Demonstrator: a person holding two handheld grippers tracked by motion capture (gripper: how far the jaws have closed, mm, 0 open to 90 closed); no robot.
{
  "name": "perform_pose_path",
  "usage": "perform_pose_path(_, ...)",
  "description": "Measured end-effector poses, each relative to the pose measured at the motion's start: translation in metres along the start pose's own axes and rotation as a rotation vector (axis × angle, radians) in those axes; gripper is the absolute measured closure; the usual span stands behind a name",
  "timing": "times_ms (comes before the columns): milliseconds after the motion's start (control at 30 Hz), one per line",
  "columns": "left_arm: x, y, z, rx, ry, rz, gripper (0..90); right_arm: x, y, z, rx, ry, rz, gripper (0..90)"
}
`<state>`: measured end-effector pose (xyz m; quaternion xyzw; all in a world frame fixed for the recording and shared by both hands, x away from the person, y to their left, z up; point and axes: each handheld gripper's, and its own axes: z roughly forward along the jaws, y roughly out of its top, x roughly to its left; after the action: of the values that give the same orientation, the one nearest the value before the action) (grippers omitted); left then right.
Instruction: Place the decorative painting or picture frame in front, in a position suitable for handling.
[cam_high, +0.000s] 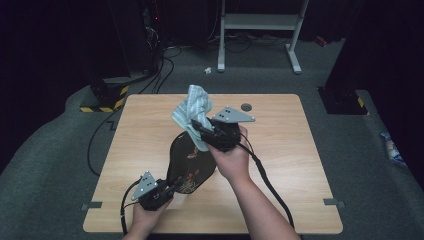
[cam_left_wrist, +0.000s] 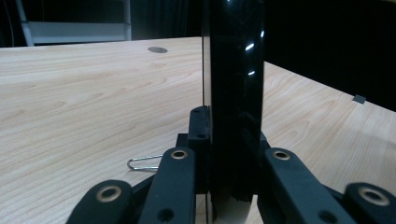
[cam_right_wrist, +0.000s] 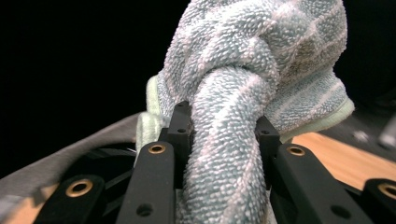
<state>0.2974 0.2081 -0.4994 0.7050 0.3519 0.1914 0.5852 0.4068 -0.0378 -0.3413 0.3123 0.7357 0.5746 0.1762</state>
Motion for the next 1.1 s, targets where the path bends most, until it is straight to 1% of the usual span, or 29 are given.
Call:
perform_pose_path(33,0.000,0.001,0.000,0.002,0.000,-0.005,79.9,-0.009,-0.005,0.000,0.011,-0.014,0.020,68.7)
perform_pose_path(100,0.000,0.001,0.000,0.003,-0.001,-0.009,79.9,-0.022,-0.012,0.000,0.014,-0.036,0.054,68.7)
perform_pose_path(133,0.000,0.001,0.000,0.002,0.000,-0.007,80.0,-0.029,-0.016,-0.001,0.009,-0.037,0.081,68.7)
perform_pose_path(200,0.000,0.001,0.000,0.001,0.001,-0.010,80.0,-0.038,-0.022,-0.002,0.001,-0.043,0.112,68.7)
perform_pose_path(267,0.000,0.000,0.000,0.000,0.002,-0.012,79.9,-0.045,-0.027,-0.005,0.002,-0.060,0.130,68.7)
perform_pose_path(333,0.000,0.000,0.000,0.001,0.003,-0.016,80.0,-0.049,-0.031,-0.006,0.009,-0.071,0.141,68.8)
perform_pose_path(433,-0.001,0.001,0.000,0.004,0.005,-0.010,80.0,-0.050,-0.034,-0.009,0.019,-0.079,0.138,68.7)
perform_pose_path(467,-0.001,0.001,0.000,0.003,0.005,-0.015,80.0,-0.048,-0.033,-0.010,0.017,-0.077,0.131,68.8)
perform_pose_path(567,-0.001,0.001,0.000,0.003,0.006,-0.009,80.0,-0.039,-0.027,-0.010,0.011,-0.056,0.108,68.7)
perform_pose_path(600,-0.001,0.001,0.000,0.003,0.007,-0.007,79.9,-0.033,-0.023,-0.009,0.007,-0.036,0.094,68.7)
perform_pose_path(633,-0.001,0.001,0.000,0.003,0.008,-0.005,79.9,-0.029,-0.020,-0.009,0.005,-0.025,0.086,68.7)
perform_pose_path(733,-0.001,0.001,0.000,0.003,0.010,0.001,79.8,-0.011,-0.009,-0.006,-0.008,0.018,0.052,68.7)
perform_pose_path(833,-0.001,0.001,0.000,0.006,0.010,0.011,79.7,0.014,0.004,-0.006,-0.031,0.082,0.009,68.6)
perform_pose_path(933,-0.002,0.001,0.000,0.007,0.012,0.012,79.8,0.040,0.011,-0.005,-0.033,0.131,-0.050,68.7)
perform_pose_path(1000,-0.001,0.001,0.000,0.010,0.012,0.015,79.7,0.054,0.011,-0.005,-0.034,0.132,-0.093,68.7)
perform_pose_path(1033,-0.001,0.001,0.000,0.007,0.013,0.014,79.8,0.056,0.011,-0.004,-0.033,0.124,-0.102,68.8)
perform_pose_path(1067,-0.001,0.001,0.000,0.010,0.013,0.016,79.8,0.055,0.010,-0.003,-0.031,0.121,-0.097,68.8)
perform_pose_path(1100,-0.001,0.001,0.000,0.010,0.013,0.016,79.7,0.050,0.009,-0.002,-0.026,0.117,-0.079,68.9)
